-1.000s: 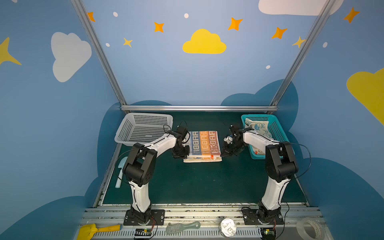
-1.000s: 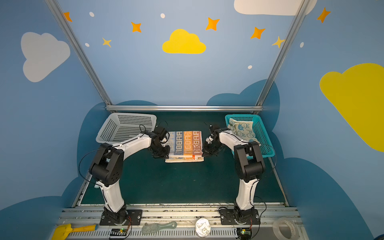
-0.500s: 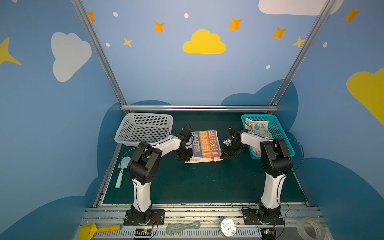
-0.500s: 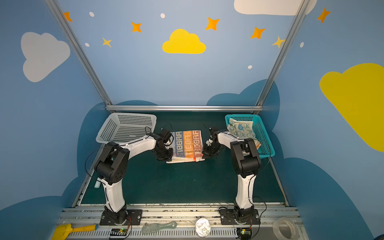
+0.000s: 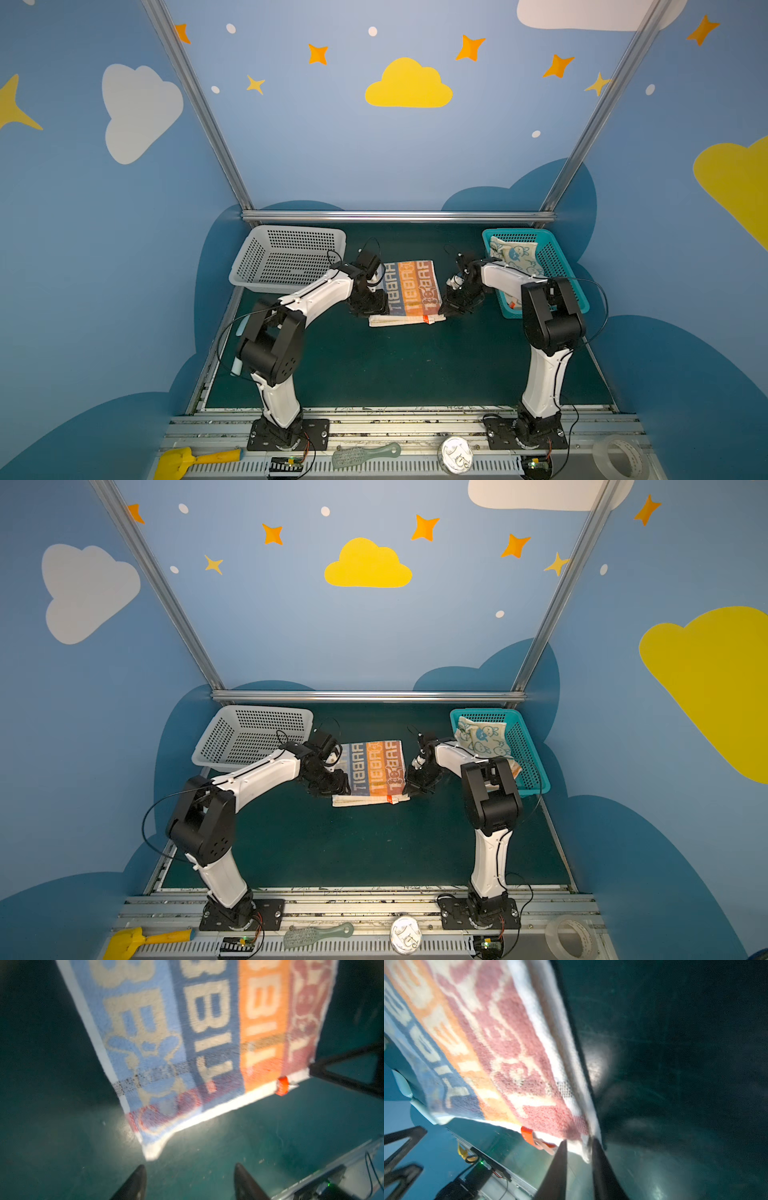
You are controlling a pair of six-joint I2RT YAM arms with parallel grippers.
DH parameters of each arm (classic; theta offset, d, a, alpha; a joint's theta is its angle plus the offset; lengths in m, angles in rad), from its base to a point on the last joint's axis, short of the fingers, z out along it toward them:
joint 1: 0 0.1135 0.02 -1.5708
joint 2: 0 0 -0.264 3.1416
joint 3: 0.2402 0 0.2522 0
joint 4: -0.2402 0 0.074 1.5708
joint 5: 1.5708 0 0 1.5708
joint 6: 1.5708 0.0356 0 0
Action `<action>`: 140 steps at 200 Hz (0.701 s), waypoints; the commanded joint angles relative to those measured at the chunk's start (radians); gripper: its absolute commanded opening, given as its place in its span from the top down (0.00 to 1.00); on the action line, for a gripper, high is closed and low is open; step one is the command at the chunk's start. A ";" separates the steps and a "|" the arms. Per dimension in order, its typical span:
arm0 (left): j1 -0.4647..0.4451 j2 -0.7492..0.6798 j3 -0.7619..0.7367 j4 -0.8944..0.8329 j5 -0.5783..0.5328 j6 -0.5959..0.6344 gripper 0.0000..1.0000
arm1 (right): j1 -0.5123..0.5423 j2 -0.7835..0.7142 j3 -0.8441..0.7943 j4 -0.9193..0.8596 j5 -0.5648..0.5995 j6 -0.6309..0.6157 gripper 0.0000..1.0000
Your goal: Fold and stack the towels
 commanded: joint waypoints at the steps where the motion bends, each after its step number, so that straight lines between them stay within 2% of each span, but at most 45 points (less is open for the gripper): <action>1: -0.001 -0.047 0.043 -0.033 0.058 -0.003 0.14 | 0.002 -0.066 0.033 -0.051 0.027 -0.010 0.66; 7: -0.001 -0.050 0.051 -0.034 0.067 -0.009 0.07 | 0.003 -0.079 0.038 -0.058 0.033 -0.011 0.63; 16: -0.001 -0.049 0.065 -0.024 0.091 -0.018 0.01 | 0.005 -0.100 0.047 -0.069 0.042 -0.013 0.56; 34: -0.001 -0.029 0.071 0.036 0.158 -0.058 0.00 | 0.009 -0.126 0.077 -0.087 0.047 -0.010 0.42; 63: 0.000 0.059 0.059 0.162 0.241 -0.134 0.00 | 0.017 -0.101 0.133 -0.060 -0.035 0.013 0.20; 108: 0.037 0.127 -0.033 0.331 0.268 -0.223 0.00 | 0.025 -0.010 0.160 0.073 -0.195 0.088 0.15; 140: 0.055 0.139 -0.096 0.377 0.282 -0.242 0.00 | 0.031 0.056 0.151 0.130 -0.245 0.115 0.15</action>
